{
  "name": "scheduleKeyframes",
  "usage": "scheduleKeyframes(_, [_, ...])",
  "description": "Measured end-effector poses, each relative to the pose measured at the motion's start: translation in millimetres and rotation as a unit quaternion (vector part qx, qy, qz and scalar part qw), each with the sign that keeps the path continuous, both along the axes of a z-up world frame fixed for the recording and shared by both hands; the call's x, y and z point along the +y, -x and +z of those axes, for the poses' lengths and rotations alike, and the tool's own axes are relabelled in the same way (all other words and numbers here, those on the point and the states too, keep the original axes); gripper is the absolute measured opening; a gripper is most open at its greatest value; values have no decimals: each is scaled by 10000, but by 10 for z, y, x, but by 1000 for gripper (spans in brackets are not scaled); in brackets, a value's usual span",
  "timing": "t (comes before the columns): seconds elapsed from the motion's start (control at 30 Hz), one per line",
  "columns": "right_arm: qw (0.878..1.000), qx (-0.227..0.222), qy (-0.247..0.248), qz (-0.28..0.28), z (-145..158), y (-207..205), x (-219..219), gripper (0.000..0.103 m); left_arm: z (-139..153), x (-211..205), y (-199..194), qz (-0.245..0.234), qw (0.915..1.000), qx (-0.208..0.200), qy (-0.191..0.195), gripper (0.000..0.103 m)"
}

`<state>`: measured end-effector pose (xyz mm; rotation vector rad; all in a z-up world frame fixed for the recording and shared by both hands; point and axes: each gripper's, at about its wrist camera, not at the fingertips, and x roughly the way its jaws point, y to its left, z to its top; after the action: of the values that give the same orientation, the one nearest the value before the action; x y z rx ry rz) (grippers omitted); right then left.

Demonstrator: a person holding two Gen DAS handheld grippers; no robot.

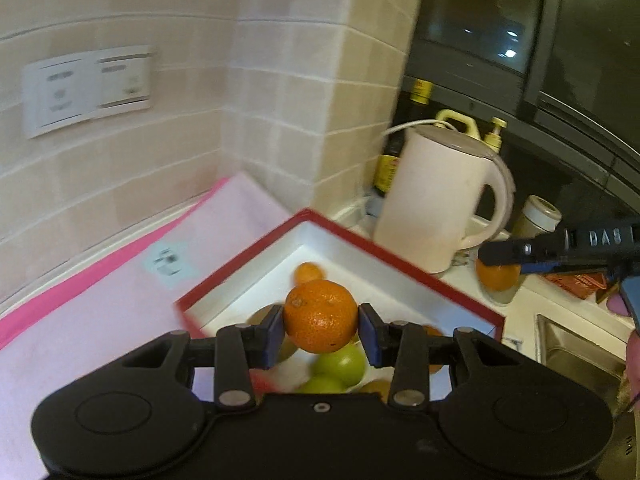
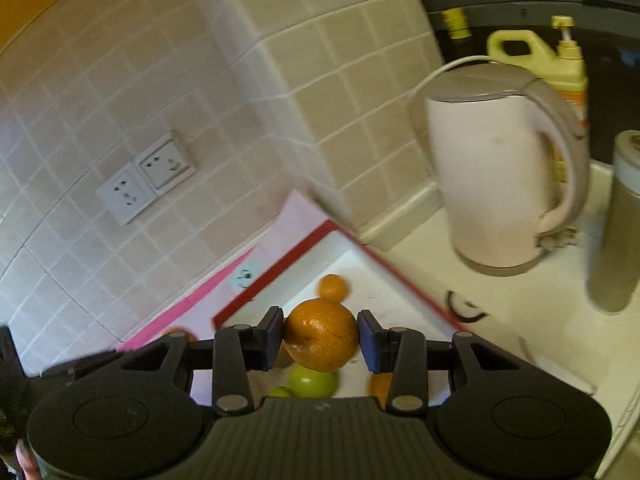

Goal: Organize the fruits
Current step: 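Lower both mandarins into the red box and open both tools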

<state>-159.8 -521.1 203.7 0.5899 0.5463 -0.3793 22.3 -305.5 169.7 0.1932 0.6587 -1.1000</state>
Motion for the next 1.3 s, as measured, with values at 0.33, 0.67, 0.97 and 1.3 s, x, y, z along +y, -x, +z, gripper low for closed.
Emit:
scheduleKeyframes(0.33, [9893,1158,202,866,-553,-212,-44,43,-217,-1113,-363,-416,9955,793,-322,47])
scheduleKeyframes(0.67, [9698,1924,473,1425,-955,-429,204,43,-742,-1751,-336,-698,9873,772,-1199,47])
scheduleKeyframes(0.97, [9526,2359,957,1666,-1019,-576,344,43,-914,-1981,-341,-964,9788,671,-1679,48])
scheduleKeyframes(1.3, [9478,2500,801,1808,-1049,-660,354,42,-905,-1960,-323,-878,9795,657,-1689,54])
